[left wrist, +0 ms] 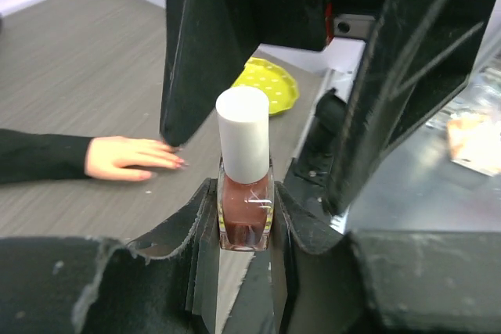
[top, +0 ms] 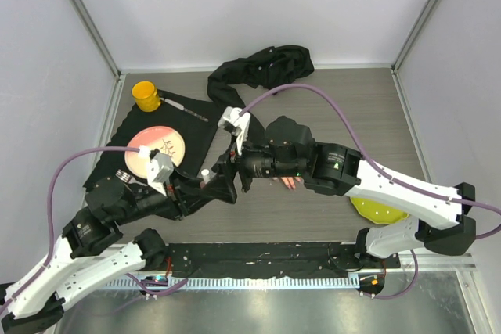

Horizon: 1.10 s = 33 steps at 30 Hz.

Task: Paint the nails

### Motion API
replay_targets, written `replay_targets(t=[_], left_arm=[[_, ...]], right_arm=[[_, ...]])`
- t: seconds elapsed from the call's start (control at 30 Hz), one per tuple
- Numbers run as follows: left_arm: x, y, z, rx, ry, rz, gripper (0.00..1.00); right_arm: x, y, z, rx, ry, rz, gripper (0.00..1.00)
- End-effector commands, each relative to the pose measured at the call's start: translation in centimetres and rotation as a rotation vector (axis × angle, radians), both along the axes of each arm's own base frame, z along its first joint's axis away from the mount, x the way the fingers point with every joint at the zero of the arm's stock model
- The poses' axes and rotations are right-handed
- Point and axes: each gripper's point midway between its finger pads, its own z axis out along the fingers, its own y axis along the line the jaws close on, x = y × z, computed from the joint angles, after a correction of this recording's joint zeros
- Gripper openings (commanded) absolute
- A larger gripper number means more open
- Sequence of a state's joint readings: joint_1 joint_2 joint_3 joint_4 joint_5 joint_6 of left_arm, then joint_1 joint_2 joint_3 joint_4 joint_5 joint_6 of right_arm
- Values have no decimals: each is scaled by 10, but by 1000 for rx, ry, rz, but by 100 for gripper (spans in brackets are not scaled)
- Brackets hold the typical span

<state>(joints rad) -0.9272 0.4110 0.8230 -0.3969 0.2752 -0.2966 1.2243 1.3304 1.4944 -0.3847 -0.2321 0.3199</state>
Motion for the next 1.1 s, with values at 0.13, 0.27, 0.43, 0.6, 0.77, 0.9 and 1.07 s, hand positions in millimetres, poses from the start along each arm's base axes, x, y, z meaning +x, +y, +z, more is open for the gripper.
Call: replay_targets(t=[0.13, 0.27, 0.43, 0.6, 0.77, 0.9, 1.07], left_arm=[[27, 11, 3, 65, -79, 141, 0], [36, 12, -12, 143, -79, 171, 0], [40, 8, -19, 161, -72, 174, 0], [39, 7, -19, 151, -72, 167, 0], [40, 7, -20, 154, -73, 169, 0], [39, 5, -20, 155, -69, 161, 0], [25, -1, -12, 125, -63, 82, 0]], right_arm=[[38, -40, 30, -17, 5, -317, 78], [42, -40, 32, -73, 13, -347, 76], [47, -25, 19, -159, 8, -357, 62], [46, -11, 12, -186, -2, -338, 47], [48, -5, 7, -193, -10, -328, 44], [44, 1, 5, -195, -5, -296, 32], [20, 9, 4, -177, 28, -156, 2]])
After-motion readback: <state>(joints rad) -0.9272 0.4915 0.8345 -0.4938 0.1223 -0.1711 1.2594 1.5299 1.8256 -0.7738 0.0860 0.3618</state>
